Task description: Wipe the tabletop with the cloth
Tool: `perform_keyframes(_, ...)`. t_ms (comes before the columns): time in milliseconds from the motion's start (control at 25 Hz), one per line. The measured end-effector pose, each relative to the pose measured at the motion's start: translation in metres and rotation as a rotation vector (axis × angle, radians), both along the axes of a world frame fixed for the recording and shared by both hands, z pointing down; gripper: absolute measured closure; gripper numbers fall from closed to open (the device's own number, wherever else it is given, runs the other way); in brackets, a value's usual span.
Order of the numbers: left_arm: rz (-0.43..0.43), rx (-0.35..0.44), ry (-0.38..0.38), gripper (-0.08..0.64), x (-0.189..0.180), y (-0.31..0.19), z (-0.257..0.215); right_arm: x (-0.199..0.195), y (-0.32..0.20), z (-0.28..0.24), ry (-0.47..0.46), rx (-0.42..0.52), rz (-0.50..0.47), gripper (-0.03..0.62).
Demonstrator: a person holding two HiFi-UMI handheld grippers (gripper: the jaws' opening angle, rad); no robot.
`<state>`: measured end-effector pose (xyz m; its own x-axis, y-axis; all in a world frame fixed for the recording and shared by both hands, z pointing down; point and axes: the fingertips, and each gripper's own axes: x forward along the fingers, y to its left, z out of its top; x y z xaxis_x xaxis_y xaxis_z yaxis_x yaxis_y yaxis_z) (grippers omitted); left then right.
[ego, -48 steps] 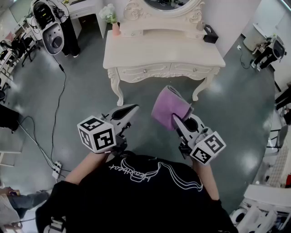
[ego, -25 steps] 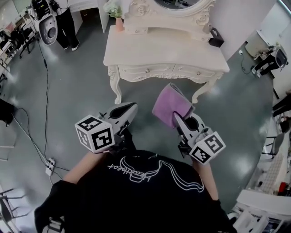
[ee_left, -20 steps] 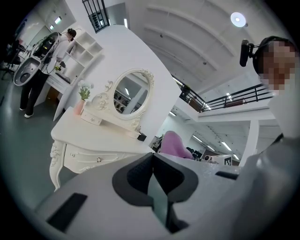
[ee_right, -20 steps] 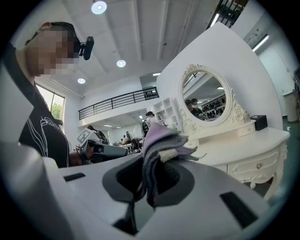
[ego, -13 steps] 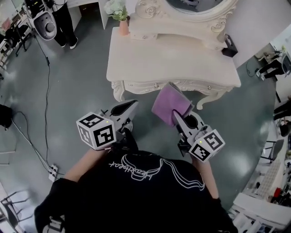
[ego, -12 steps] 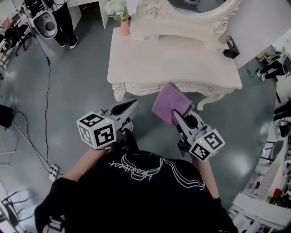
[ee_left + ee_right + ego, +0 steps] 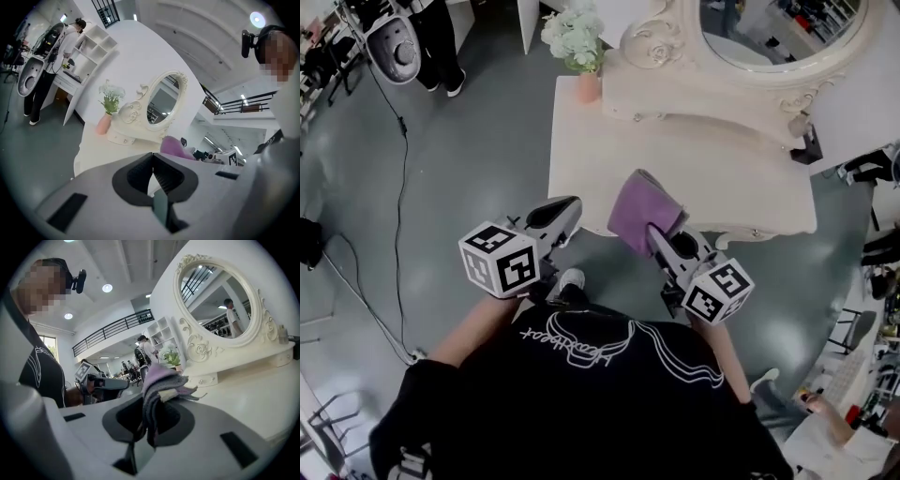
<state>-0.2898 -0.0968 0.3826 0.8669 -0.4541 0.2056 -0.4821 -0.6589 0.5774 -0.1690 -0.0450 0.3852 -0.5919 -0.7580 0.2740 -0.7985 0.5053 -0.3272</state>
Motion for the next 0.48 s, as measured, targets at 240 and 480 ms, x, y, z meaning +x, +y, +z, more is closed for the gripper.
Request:
perform_keyframes(240,-0.011,-0.009,-0.025,0.555,-0.018,-0.056,0.016,-0.020,-0.057,0.017,0.018,-0.037,-0.010,0.541)
perform_keyframes(480,-0.032,-0.018,-0.061,0.555,-0.030,-0.083,0.029,-0.040,-0.091,0.032,0.043,-0.059,-0.051,0.541)
